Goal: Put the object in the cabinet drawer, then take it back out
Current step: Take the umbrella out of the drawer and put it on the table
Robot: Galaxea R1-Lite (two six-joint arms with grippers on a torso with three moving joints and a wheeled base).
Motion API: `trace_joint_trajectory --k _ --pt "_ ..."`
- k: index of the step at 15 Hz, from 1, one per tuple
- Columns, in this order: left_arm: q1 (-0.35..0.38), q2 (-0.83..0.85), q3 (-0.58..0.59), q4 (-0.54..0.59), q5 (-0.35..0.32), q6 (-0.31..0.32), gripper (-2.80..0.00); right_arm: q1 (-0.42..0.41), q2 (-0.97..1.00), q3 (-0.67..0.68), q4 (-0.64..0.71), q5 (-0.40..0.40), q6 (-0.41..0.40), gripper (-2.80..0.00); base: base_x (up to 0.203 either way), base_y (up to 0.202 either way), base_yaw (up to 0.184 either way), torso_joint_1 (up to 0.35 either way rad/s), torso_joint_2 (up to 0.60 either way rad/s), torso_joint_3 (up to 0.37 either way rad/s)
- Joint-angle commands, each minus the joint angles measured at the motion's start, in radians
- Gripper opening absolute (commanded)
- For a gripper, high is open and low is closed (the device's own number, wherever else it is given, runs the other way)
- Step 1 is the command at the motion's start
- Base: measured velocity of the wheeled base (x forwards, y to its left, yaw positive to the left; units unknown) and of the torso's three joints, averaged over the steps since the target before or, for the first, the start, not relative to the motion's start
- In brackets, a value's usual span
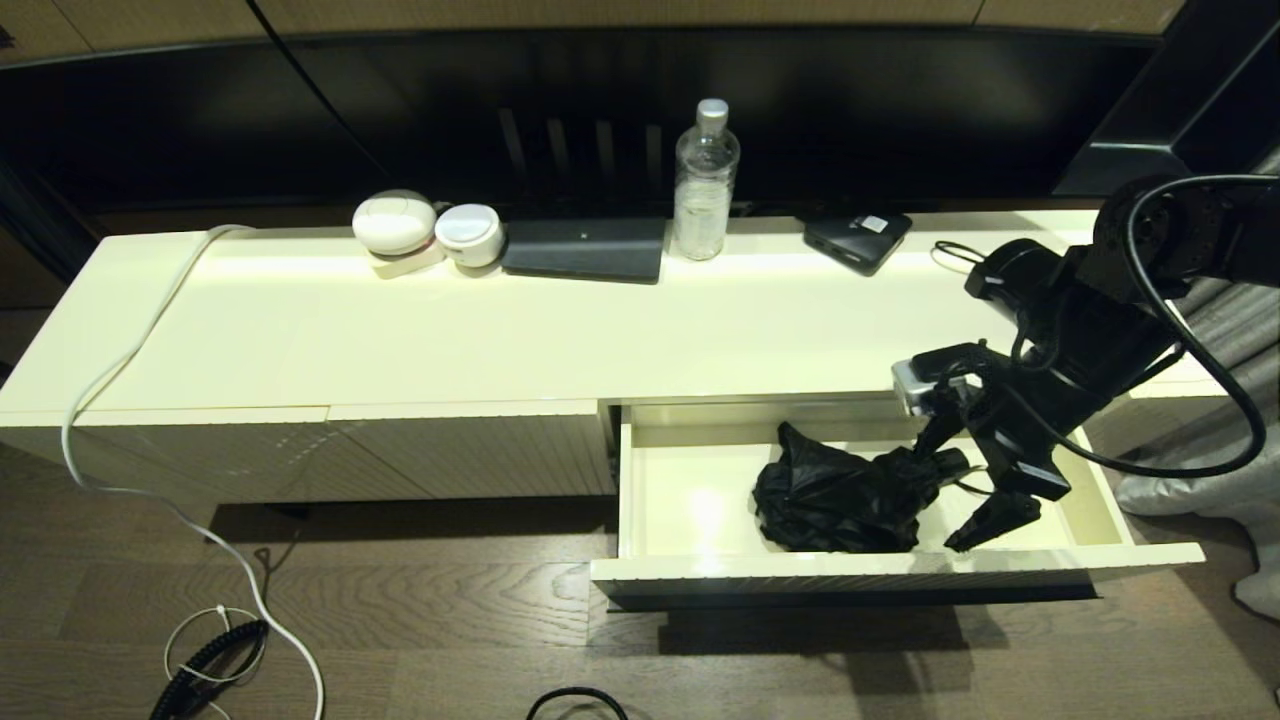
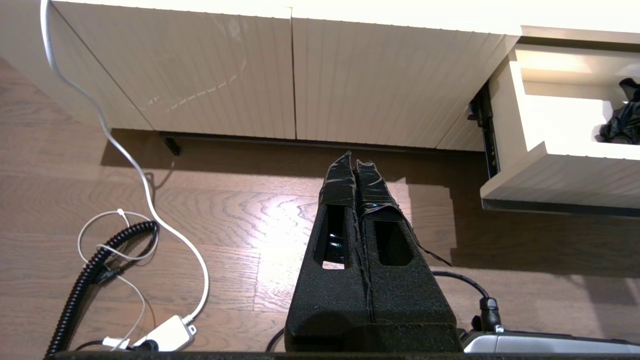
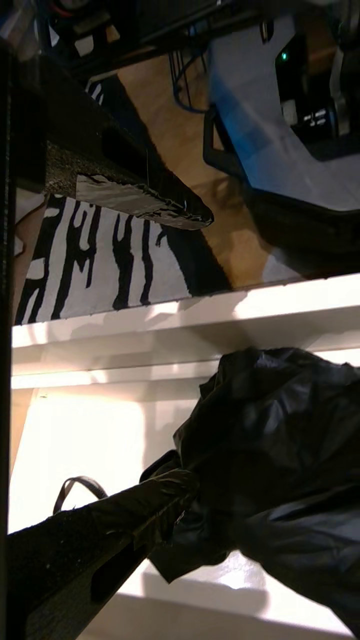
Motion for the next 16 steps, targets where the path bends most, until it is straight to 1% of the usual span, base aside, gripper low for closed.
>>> trace_joint_trajectory --k 1,4,6,8,9,11,12,16 --pt "0.000 -0.002 0.000 0.000 0.000 -0.001 -2.80 0.001 0.004 -0.001 0.004 0.005 -0.009 0.00 0.000 0.000 0.000 0.000 0.00 0.000" --pt "0.000 -0.002 0.000 0.000 0.000 -0.001 -2.80 0.002 0.009 0.000 -0.022 -0.010 -0.006 0.00 0.000 0.000 0.000 0.000 0.00 0.000" --pt "0.000 -0.002 0.000 0.000 0.000 -0.001 -2.80 0.004 0.009 0.003 -0.036 -0.045 -0.006 0.00 0.000 0.000 0.000 0.000 0.00 0.000" --pt "0.000 -0.002 0.000 0.000 0.000 -0.001 -2.80 0.005 0.014 0.000 -0.041 -0.056 -0.004 0.00 0.000 0.000 0.000 0.000 0.00 0.000" --pt "0.000 -0.002 0.000 0.000 0.000 -0.001 -2.80 0.007 0.017 0.000 -0.058 -0.073 -0.003 0.00 0.000 0.000 0.000 0.000 0.00 0.000" --pt "0.000 -0.002 0.000 0.000 0.000 -0.001 -2.80 0.006 0.028 0.012 -0.125 -0.150 -0.001 0.00 0.000 0.000 0.000 0.000 0.00 0.000" --pt "0.000 -0.002 0.000 0.000 0.000 -0.001 -2.80 0.005 0.030 0.015 -0.145 -0.165 -0.001 0.00 0.000 0.000 0.000 0.000 0.00 0.000" --pt "0.000 -0.002 0.000 0.000 0.000 -0.001 -2.80 0.007 0.051 0.005 -0.188 -0.182 0.002 0.00 0.000 0.000 0.000 0.000 0.00 0.000"
